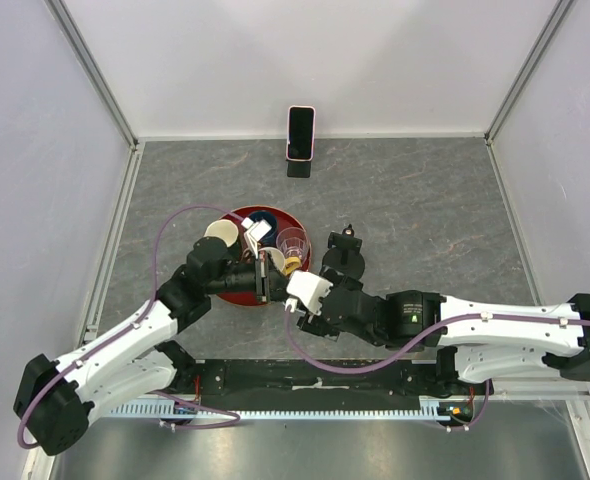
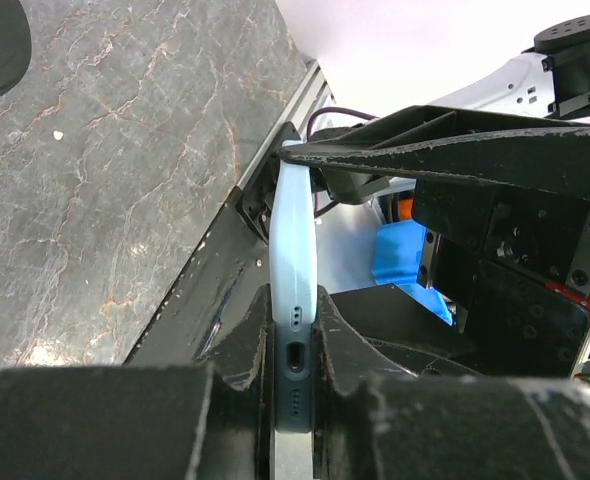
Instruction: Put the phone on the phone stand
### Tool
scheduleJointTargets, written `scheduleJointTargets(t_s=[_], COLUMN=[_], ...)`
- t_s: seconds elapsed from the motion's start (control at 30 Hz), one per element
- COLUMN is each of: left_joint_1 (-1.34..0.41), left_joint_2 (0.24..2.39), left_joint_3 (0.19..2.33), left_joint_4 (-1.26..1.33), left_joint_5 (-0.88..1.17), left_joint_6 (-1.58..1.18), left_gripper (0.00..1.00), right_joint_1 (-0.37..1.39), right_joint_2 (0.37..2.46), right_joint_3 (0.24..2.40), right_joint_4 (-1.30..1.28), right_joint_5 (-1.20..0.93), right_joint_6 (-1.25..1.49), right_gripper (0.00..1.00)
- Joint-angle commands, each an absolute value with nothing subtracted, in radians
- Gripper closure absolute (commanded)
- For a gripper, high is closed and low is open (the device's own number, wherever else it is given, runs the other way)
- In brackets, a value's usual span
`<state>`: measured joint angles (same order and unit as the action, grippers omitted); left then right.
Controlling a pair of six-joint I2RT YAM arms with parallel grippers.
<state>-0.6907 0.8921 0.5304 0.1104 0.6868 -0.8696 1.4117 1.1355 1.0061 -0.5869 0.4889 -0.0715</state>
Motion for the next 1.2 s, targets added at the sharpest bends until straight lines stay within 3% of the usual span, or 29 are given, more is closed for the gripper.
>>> scheduleJointTargets(t_s=[0.0,0.03,0.3,0.5,0.8,1.0,1.17], left_joint_1=[-0.706,-0.704,-0.704,-0.704,-0.704,-0.706,-0.706], left_joint_2=[0.847,0.832,0.533,0.303,0.267,0.261,0.242], left_joint_3=[0.58,0.59,0.589,0.405,0.327,0.292,0.261], left_joint_4=[0.193,0.19,0.081,0.254,0.396,0.448,0.489], left_joint_5=[0.693,0.669,0.35,0.154,0.156,0.186,0.175], left_joint_6=[-0.862,-0.858,-0.773,-0.851,-0.943,-1.003,-1.038], left_gripper=[0.98,0.98,0.98,0.98,0.98,0.98,0.98], right_joint_1=[1.413,1.413,1.414,1.408,1.3,1.048,0.957], right_joint_2=[1.092,1.072,0.881,0.715,0.545,0.675,0.831], right_joint_3=[0.996,0.968,0.766,0.621,0.448,0.393,0.224], right_joint_4=[-0.514,-0.52,-0.474,-0.336,0.228,0.573,1.147], right_joint_5=[0.52,0.509,0.477,0.432,0.129,-0.116,-0.163], right_joint_6=[0.079,0.101,0.317,0.512,0.707,0.963,1.189], right_gripper=[0.2,0.02,0.02,0.02,0.02,0.02,0.02])
